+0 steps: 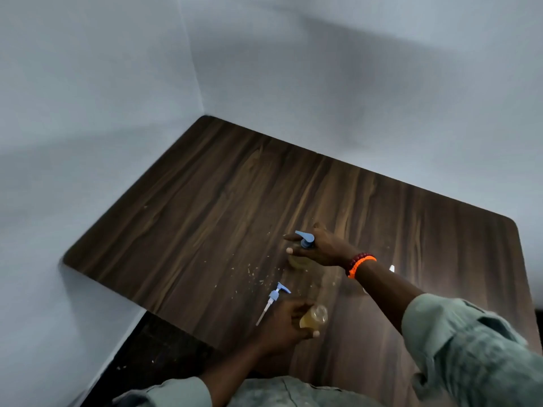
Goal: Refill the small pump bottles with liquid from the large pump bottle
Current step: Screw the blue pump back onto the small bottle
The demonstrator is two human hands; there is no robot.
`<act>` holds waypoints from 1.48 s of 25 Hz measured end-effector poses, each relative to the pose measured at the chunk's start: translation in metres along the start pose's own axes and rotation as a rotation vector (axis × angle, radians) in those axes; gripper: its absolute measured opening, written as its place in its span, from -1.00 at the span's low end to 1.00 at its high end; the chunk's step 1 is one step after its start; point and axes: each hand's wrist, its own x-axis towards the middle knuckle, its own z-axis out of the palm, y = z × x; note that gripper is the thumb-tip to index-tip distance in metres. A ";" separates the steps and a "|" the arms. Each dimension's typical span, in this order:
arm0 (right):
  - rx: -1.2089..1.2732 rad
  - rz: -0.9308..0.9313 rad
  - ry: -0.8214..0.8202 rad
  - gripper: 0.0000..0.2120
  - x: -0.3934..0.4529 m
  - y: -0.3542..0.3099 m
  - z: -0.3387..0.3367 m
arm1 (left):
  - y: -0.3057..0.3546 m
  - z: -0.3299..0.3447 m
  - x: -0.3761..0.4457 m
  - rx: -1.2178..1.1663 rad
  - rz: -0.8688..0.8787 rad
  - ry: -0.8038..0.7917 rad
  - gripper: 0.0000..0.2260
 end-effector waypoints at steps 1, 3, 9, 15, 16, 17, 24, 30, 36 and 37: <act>-0.006 -0.022 0.001 -0.56 0.005 -0.001 -0.002 | 0.000 0.001 0.000 -0.010 0.001 0.002 -0.53; -0.059 -0.070 -0.001 -0.59 0.016 -0.003 -0.004 | 0.000 0.003 0.000 -0.015 0.003 0.010 -0.53; -0.017 0.089 0.024 -0.53 0.045 -0.009 -0.009 | -0.005 0.005 0.005 0.019 -0.004 0.021 -0.51; -0.064 0.115 -0.051 -0.48 0.059 -0.013 -0.006 | -0.001 0.002 0.007 0.074 -0.012 0.011 -0.52; -0.052 0.118 -0.054 -0.47 0.061 -0.014 -0.007 | -0.001 0.003 0.008 0.071 -0.013 0.012 -0.52; -0.030 0.111 -0.050 -0.47 0.063 -0.016 -0.008 | 0.000 0.002 0.008 0.068 -0.013 0.016 -0.52; 0.057 0.135 -0.004 -0.35 0.055 -0.022 -0.009 | 0.005 0.000 0.008 0.060 -0.017 -0.031 -0.52; 0.047 0.391 0.014 -0.37 0.008 0.012 -0.013 | -0.003 -0.005 -0.001 0.055 -0.026 -0.016 -0.51; 0.495 0.691 -0.110 -0.78 -0.028 0.011 0.063 | -0.019 -0.021 -0.018 0.076 -0.072 -0.016 -0.54; 0.563 0.729 -0.107 -0.75 -0.024 0.005 0.078 | -0.020 -0.024 -0.022 0.071 -0.076 -0.015 -0.57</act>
